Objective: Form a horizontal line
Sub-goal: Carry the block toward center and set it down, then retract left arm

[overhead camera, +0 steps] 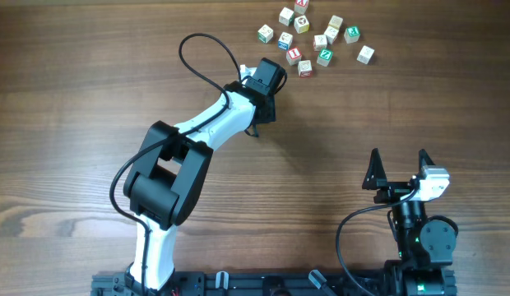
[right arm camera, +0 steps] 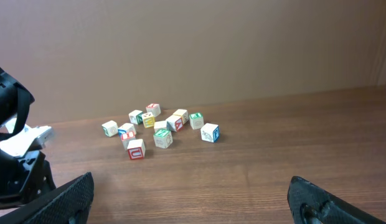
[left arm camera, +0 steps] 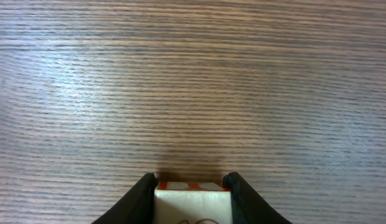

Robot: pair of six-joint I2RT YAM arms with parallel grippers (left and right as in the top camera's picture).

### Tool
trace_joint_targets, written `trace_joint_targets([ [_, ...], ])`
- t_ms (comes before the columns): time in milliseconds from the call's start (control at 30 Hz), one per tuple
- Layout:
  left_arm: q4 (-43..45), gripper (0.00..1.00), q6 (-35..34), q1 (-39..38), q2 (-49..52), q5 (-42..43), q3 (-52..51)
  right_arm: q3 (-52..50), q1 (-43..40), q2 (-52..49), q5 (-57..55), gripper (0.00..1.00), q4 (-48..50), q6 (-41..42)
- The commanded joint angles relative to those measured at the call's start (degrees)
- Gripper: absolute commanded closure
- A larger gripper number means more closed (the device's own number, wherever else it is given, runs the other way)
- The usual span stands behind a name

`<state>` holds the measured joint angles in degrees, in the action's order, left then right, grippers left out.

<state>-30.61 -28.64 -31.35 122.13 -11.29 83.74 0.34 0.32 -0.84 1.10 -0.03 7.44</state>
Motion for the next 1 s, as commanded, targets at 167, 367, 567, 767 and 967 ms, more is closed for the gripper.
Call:
trace_joint_targets([
  [167,-0.39,0.56,-0.11,0.33,-0.31,-2.27,-1.36,-0.04,-0.17,0.42,0.72,0.00,0.17,0.22],
  [367,-0.44,0.73,5.16,0.33,-0.31,-0.68,-1.36,-0.04,-0.17,0.42,0.72,0.00,0.17,0.22],
  [567,-0.39,0.66,5.73,0.33,-0.31,-0.09,-1.36,-0.04,-0.20,0.42,0.72,0.00,0.17,0.22],
  [767,-0.35,0.65,5.68,0.33,-0.31,0.37,-1.36,-0.04,-0.20,0.42,0.72,0.01,0.15,0.24],
  [967,0.57,0.67,4.20,0.33,-0.31,2.03,-1.36,-0.04,-0.20,0.42,0.72,0.01,0.17,0.22],
])
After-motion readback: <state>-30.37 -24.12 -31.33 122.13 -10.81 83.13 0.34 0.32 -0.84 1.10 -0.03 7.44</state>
